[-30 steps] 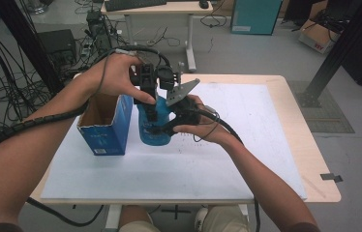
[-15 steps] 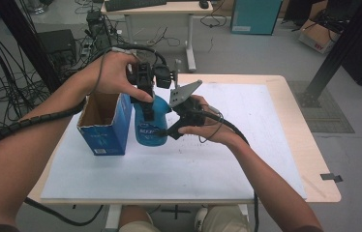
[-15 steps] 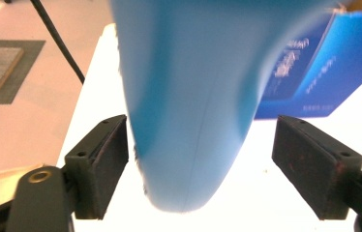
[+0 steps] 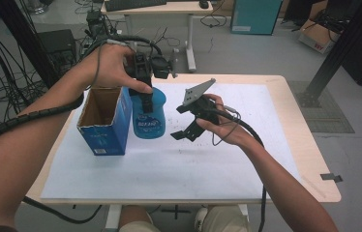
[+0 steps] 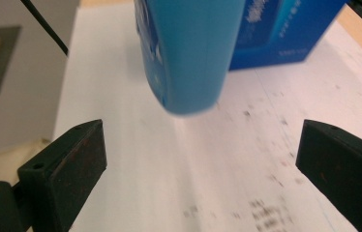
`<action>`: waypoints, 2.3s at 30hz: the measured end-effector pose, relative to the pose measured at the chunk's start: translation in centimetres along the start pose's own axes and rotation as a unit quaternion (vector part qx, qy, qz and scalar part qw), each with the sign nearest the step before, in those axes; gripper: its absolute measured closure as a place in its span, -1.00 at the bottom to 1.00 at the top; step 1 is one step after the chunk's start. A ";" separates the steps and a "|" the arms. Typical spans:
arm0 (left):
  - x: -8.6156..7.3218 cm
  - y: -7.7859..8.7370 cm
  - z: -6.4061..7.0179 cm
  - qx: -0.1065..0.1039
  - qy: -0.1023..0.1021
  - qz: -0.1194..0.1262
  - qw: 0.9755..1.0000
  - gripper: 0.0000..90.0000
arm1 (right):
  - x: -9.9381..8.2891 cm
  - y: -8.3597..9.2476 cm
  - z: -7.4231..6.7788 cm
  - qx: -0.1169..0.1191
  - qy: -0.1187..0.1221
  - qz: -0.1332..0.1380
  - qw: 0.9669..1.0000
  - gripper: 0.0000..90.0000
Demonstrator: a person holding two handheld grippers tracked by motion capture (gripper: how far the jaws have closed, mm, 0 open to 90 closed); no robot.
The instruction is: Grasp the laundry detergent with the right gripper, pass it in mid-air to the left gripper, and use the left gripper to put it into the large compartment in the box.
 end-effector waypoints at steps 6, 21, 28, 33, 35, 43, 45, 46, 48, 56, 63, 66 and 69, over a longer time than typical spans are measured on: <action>-0.6 1.6 -0.9 0.004 0.042 0.006 0.999 -0.18 | -1.1 1.6 0.3 -0.002 -0.028 -0.014 1.000 -0.90; -3.6 7.4 -3.9 0.038 0.146 -0.021 0.988 -0.18 | -2.7 4.8 0.1 -0.005 -0.110 -0.046 0.993 -0.88; -5.3 9.4 -4.5 0.041 0.209 -0.018 0.977 -0.18 | -2.9 6.0 0.6 -0.022 -0.114 -0.040 0.992 -0.88; -6.9 10.8 -4.9 0.050 0.253 -0.019 0.966 -0.18 | -3.0 7.1 0.9 -0.039 -0.111 -0.045 0.992 -0.88; -7.6 11.3 -4.9 0.049 0.275 -0.015 0.960 -0.18 | -3.0 7.4 0.9 -0.047 -0.113 -0.045 0.991 -0.88; -9.7 12.7 -5.2 0.054 0.341 -0.003 0.939 -0.18 | -2.9 8.6 1.1 -0.057 -0.110 -0.045 0.991 -0.88; -10.0 13.0 -5.3 0.060 0.355 0.000 0.933 -0.18 | -3.0 8.8 1.1 -0.059 -0.111 -0.045 0.991 -0.88; -10.2 13.1 -5.4 0.062 0.365 0.003 0.929 -0.18 | -3.0 8.9 1.0 -0.060 -0.114 -0.045 0.991 -0.88; -10.5 13.3 -5.5 0.068 0.378 0.009 0.923 -0.18 | -3.0 9.0 1.1 -0.061 -0.110 -0.046 0.991 -0.88; -12.1 13.8 -5.8 0.063 0.425 0.021 0.903 -0.18 | -3.0 9.6 1.2 -0.069 -0.111 -0.048 0.990 -0.88; -12.7 14.1 -5.8 0.061 0.453 0.028 0.889 -0.18 | -3.0 9.7 1.2 -0.073 -0.114 -0.048 0.990 -0.88; -12.9 14.3 -5.9 0.060 0.463 0.033 0.884 -0.18 | -3.0 9.7 1.1 -0.074 -0.116 -0.051 0.989 -0.88; -13.2 14.4 -5.9 0.060 0.477 0.041 0.876 -0.18 | -3.0 9.8 1.0 -0.074 -0.115 -0.052 0.989 -0.88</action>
Point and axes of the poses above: each handheld gripper's, and its own axes: y roughly backward along the jaws, x roughly out of its top, z roughly to its right, the point moved 7 cm from there along -y, roughly forward along the jaws, and after that the axes turned 15 degrees about -y, right-handed, at the moved point
